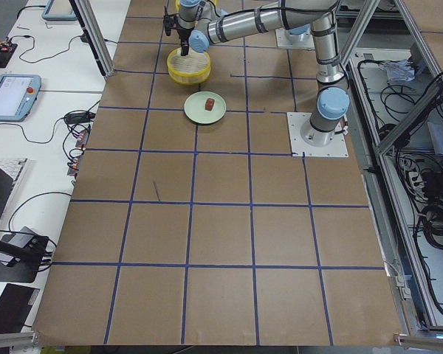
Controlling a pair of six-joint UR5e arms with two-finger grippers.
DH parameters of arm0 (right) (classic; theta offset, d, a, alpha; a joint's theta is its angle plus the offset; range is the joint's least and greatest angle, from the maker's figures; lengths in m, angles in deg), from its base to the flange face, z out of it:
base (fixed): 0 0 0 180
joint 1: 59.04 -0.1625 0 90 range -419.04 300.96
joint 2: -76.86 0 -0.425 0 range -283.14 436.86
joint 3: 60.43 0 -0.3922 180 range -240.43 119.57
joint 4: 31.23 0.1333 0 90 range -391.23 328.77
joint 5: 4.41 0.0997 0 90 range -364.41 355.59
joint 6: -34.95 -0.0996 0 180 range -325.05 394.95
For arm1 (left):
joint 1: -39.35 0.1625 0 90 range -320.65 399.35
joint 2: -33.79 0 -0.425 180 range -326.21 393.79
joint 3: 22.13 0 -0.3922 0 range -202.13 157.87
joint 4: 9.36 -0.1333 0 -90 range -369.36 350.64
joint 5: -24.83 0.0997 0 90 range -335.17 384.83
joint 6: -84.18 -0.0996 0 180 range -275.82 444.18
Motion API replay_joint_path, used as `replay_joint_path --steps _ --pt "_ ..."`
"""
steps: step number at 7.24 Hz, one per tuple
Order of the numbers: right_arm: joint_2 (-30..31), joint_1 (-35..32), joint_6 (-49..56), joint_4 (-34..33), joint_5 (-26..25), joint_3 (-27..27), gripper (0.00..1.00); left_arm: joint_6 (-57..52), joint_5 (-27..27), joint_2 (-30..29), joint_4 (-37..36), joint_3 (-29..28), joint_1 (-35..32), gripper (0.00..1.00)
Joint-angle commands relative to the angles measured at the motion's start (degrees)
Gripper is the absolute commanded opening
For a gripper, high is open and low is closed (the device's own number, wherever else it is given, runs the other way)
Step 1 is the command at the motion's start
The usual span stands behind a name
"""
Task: Place buns in different layers of steamer
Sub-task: 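Lower the white bun into the bottom steamer tier and open the left gripper, then restack the top tier with the right gripper while the left returns to the bowl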
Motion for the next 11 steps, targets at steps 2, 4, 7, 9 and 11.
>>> replay_joint_path --steps 2,4,7,9,11 --pt "0.03 -0.42 -0.99 0.16 0.25 0.22 0.09 0.78 0.20 1.42 -0.06 -0.26 0.27 1.00" --pt "0.21 -0.86 -1.34 0.16 0.34 0.39 0.09 -0.35 0.29 4.31 3.25 0.09 1.84 1.00" --pt "0.03 -11.19 -15.62 -0.45 0.43 -0.04 0.09 -15.49 0.73 10.98 15.26 1.32 9.19 1.00" --pt "0.21 -14.56 -25.26 -0.45 1.39 0.31 0.09 -26.08 1.25 15.65 22.60 7.70 17.28 1.00" --pt "0.03 -22.01 -36.35 -1.24 3.15 1.44 0.09 -26.29 4.30 14.62 15.65 17.37 19.25 1.00"
